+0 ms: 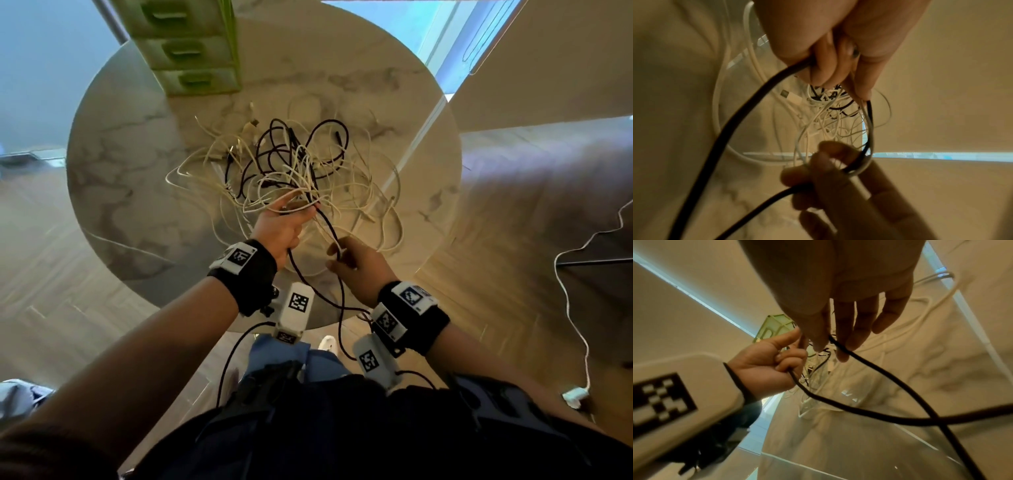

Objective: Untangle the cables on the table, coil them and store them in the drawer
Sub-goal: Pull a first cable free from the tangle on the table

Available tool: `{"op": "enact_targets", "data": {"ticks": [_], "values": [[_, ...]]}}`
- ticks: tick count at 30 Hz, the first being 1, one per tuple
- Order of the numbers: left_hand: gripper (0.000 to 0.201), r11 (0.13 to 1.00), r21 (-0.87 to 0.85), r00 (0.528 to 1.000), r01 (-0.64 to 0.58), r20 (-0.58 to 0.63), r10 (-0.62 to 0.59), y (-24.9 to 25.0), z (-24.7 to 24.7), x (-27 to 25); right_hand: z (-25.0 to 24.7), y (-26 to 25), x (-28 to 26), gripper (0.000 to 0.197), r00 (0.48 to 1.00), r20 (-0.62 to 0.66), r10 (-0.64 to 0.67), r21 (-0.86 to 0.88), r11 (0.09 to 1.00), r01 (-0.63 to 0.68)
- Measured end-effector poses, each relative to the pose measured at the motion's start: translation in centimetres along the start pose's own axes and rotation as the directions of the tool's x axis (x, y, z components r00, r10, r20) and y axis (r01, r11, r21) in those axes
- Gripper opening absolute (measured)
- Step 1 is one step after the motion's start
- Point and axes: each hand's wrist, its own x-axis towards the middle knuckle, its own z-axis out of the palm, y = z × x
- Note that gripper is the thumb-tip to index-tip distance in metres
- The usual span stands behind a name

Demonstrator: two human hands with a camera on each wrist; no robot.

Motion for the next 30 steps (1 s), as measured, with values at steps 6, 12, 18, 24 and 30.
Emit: {"op": "enact_targets", "data": {"ticks": [6,12,18,24,30], "values": [[0.022,0.956,0.284,0.995,-0.073,-0.046,0.089,-0.4,-1.0,-0.9,-0.2,-0.8,0.5,0.027,0.986,-0.163,0.025,0.301,0.953,0.026],[0.027,0.964,0.239,0.988,-0.114,-0.076,0.136,-2.4,-1.8,-3.2,-0.6,-0.1,1.0,0.021,0.967,-0.252,-0.032,0.416,0.899,0.138],[0.029,0.891,0.345,0.955,-0.295,0.124,0.269,-1.7,-1.5,-4.4,0.1,0.4,1.3,0.014,0.963,-0.246,-0.113,0.293,0.938,0.185],[0.028,0.924,0.382,0.997,0.002,0.072,-0.032,-1.1,0.1,-3.3,0.1,-0.4,0.4,0.052,0.960,-0.154,-0.234,0.105,0.962,0.251],[0.021,0.891,0.449,0.997,0.073,-0.015,-0.074,-1.0,1.9,-2.5,0.3,-0.3,-0.6,0.062,0.962,-0.100,-0.253,0.125,0.956,0.264]]}}
